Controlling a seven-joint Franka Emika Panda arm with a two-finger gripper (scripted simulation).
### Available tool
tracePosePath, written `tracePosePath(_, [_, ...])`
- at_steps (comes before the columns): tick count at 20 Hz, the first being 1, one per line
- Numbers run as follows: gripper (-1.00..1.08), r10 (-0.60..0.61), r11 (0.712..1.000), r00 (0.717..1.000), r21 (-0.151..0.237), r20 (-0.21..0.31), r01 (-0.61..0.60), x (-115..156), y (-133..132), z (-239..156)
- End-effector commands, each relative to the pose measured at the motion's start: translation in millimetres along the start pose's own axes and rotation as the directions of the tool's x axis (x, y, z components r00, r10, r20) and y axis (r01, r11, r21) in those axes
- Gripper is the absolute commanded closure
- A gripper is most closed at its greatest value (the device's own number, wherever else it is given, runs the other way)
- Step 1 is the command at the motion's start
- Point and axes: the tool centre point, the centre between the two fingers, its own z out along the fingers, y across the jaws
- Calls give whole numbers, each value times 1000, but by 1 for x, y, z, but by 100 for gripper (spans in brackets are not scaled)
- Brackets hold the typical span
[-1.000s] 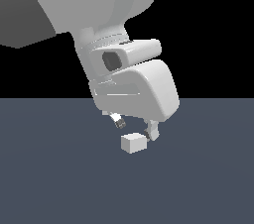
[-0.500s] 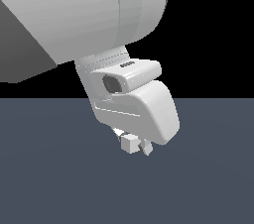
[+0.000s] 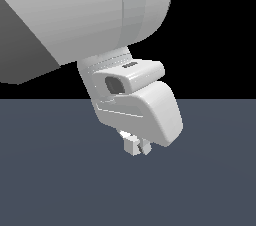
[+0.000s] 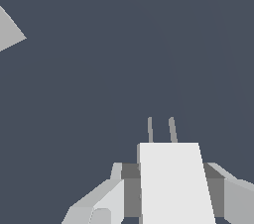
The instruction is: Plug the charger into the wall socket.
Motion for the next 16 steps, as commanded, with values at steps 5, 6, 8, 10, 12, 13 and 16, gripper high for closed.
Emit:
tracePosePath(5, [108,-24,1000,1000,11,-1,24,1,-3,-3])
tracePosePath(6, [108,-34,999,999,15,-1,34,1,-4,-4])
tracePosePath(8, [108,-58,998,998,27,-2,59,3,-6,-7])
tracePosePath(10, [108,-90,995,996,41,-4,90,4,-9,-11])
tracePosePath(12, [108,-128,990,992,58,-6,129,6,-13,-16])
tracePosePath(13, [108,-150,986,989,68,-8,150,7,-15,-19])
tracePosePath(16, [108,-222,970,975,101,-16,223,11,-21,-29])
